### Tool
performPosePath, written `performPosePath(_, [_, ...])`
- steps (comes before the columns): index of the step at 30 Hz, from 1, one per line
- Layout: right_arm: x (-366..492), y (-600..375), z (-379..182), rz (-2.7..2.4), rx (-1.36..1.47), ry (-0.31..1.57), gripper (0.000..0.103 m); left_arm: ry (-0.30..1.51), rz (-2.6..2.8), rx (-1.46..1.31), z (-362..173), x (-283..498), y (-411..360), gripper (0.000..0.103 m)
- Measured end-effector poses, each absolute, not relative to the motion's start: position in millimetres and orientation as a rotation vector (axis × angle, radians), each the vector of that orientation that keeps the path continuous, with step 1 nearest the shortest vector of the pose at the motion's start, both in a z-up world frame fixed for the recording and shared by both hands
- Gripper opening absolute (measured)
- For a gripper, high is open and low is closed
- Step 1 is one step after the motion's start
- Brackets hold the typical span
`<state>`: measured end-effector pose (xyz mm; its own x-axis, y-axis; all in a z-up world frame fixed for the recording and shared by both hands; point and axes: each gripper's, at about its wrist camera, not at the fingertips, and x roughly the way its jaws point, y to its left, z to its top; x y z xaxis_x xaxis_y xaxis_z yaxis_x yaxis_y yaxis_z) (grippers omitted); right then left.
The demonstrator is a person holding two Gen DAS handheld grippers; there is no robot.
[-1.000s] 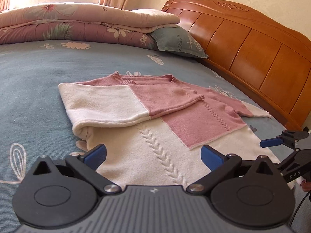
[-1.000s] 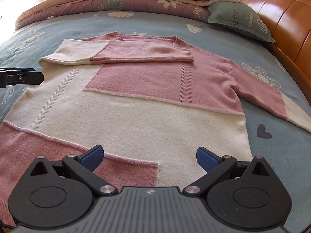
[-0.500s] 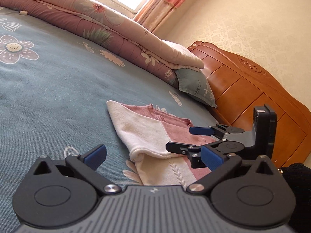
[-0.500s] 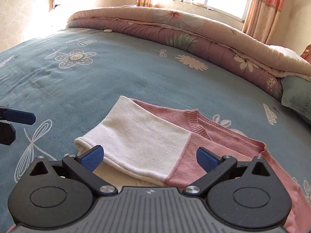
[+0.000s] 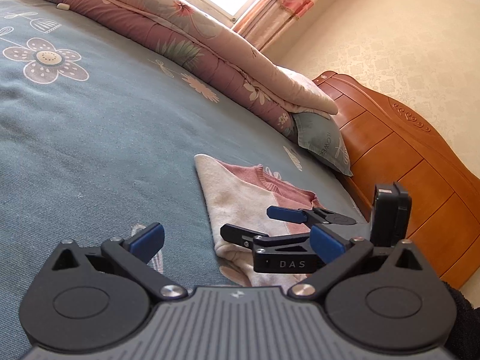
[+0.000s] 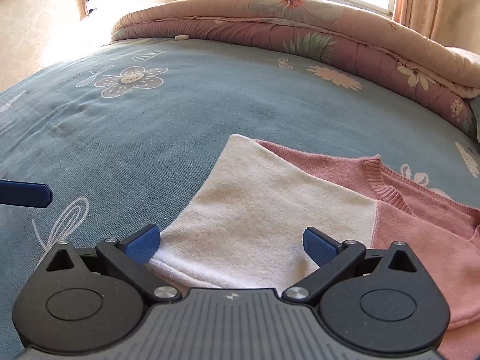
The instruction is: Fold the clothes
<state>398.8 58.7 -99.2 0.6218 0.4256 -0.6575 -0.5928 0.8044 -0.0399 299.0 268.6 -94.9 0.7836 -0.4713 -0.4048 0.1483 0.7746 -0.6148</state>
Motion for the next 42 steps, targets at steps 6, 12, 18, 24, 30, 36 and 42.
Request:
performPosePath(6, [404,42,-97,0.520,-0.252,0.695,0.103,0.594,-0.389,-0.635,-100,304,267,0.102])
performPosePath(12, [401,-7,-90,0.545,-0.092,0.746,0.103,0.634,-0.429,-0.526,-98,305,235,0.102])
performPosePath(18, [442,-97,-75,0.373,0.066,0.718,0.103,0.664,-0.462,-0.488,-104,307,215,0.102])
performPosePath(24, [478,-147,-104,0.341,0.233,0.827,0.103,0.702,-0.444,-0.472,-112,312,209,0.102])
performPosePath(30, [439,-191,-90,0.372,0.350,0.786,0.103,0.706,-0.453,-0.447,-113,311,202,0.103])
performPosePath(36, [439,-254,-122,0.383,0.817,0.775,0.103,0.711,-0.459,-0.451,-114,310,199,0.102])
performPosePath(42, [452,-259,-129,0.351,0.883,0.700,0.103,0.716,-0.461,-0.444,-115,310,197,0.102])
